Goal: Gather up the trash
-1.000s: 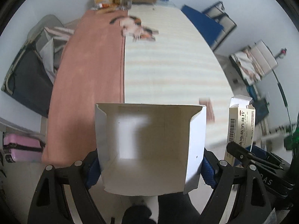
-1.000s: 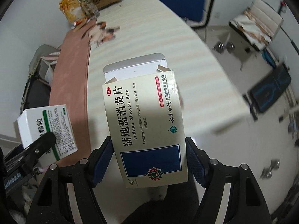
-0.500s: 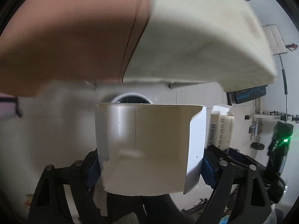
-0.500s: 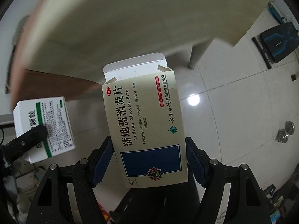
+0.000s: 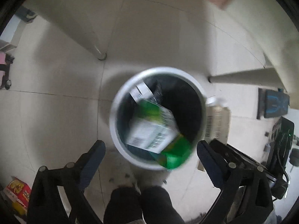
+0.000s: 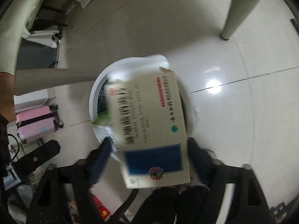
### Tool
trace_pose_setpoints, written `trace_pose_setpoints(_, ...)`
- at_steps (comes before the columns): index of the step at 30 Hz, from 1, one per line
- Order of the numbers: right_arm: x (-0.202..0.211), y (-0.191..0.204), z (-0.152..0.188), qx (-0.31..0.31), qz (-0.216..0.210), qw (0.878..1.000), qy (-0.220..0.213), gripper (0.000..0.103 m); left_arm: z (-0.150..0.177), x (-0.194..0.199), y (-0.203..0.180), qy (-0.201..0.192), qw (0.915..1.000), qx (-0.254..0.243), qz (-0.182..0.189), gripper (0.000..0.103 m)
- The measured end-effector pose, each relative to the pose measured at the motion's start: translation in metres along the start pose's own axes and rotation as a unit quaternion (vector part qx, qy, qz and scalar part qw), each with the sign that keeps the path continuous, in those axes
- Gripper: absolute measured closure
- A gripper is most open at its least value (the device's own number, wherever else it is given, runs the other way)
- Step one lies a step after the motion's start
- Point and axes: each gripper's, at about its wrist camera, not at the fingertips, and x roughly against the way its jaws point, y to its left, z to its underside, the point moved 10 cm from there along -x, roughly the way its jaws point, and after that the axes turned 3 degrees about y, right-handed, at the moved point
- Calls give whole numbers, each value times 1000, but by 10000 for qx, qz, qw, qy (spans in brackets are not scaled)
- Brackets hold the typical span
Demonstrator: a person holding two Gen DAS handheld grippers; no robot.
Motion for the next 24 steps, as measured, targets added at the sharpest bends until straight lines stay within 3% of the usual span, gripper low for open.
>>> trace_pose_setpoints(6,7,-4,-3,174,322,9991,-199,0,8,11,20,-326,9983,65,-478,3)
trace_pose_setpoints(11,41,6,-1,399,1102,9921,-441,0,22,49,28,-433,9974,50,-569,3)
trace_pose_setpoints(16,104,25,17,573,1600,9832,-669,0,52,101,15,-442,9964,-72,-722,3)
trace_pose_setpoints(24,238,69,72,663,1700,9789,-921,0,107,203,-16,-491,9960,-307,-687,3)
